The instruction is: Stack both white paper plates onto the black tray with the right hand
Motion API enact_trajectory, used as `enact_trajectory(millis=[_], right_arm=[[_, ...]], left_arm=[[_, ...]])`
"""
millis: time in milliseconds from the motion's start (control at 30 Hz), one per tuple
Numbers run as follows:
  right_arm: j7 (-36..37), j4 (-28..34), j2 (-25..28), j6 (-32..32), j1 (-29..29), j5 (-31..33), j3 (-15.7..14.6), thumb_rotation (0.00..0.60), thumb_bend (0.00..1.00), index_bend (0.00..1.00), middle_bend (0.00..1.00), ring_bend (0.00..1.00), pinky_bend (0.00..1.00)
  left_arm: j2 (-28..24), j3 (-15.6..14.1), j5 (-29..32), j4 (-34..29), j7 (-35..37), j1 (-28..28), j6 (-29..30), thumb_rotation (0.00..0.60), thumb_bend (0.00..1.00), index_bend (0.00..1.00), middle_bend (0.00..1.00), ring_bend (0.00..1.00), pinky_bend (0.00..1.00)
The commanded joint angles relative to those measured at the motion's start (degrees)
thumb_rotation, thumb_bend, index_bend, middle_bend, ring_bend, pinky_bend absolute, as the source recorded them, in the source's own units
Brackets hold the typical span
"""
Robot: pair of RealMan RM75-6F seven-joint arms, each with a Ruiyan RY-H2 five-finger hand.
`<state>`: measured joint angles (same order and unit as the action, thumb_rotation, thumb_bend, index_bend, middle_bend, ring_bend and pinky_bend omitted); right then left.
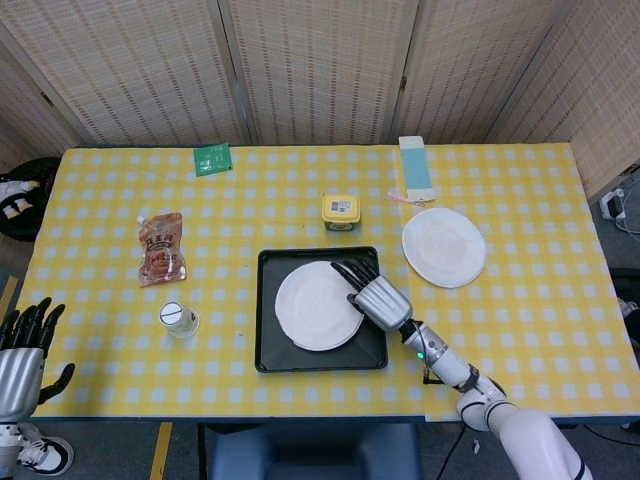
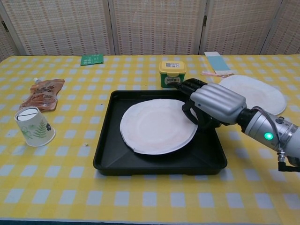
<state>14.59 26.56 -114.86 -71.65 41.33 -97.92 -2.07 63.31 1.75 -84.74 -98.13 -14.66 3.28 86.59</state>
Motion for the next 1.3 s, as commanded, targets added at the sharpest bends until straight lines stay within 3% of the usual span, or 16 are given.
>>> enact_trajectory(millis=[33,400,633,1067,1167,1300], right_arm=[[-2.1,2.5,1.6,1.9,0.2,0.6,-0.2,0.6,0.41,0.01,0.0,0.0,0.0],[-5.1,11.6,6.4,1.9,0.2,2.1,1.2,0.6,0.3,0.0,0.0,0.0,0.0],[-6.9,17.9,9.9,3.0,0.3,3.0,2.0,0.6,0.28,0.0,0.0,0.0,0.0],[-11.7,35.8,21.1,14.1,2.2,7.1,2.2,0.6,0.21,0.0,0.0,0.0,0.0],[-12.1,44.2,26.5,22.0,3.6,11.7,2.9,0.6,0.21,0.0,0.0,0.0,0.0],[-14.1,50.1,30.1,24.2,3.8,14.6,4.0,0.6,0.21,0.0,0.0,0.0,0.0]], left_arm=[[0.0,0.0,-0.1,0.0,-0.1,0.0,0.1,0.6,0.35,0.0,0.0,0.0,0.0],[-0.1,-0.1,-0.5,0.2,1.0,0.0,0.0,0.6,0.34,0.0,0.0,0.0,0.0],[-0.2,-0.2,-0.9,0.3,1.7,0.1,0.0,0.6,0.34,0.0,0.0,0.0,0.0],[-0.4,-0.2,-0.8,0.3,2.3,0.2,-0.3,0.6,0.34,0.0,0.0,0.0,0.0],[-0.6,-0.4,-1.0,0.0,2.5,0.3,-0.8,0.6,0.34,0.0,0.0,0.0,0.0],[-0.6,-0.5,-1.4,-0.1,2.5,0.2,-0.4,0.6,0.34,0.0,0.0,0.0,0.0]])
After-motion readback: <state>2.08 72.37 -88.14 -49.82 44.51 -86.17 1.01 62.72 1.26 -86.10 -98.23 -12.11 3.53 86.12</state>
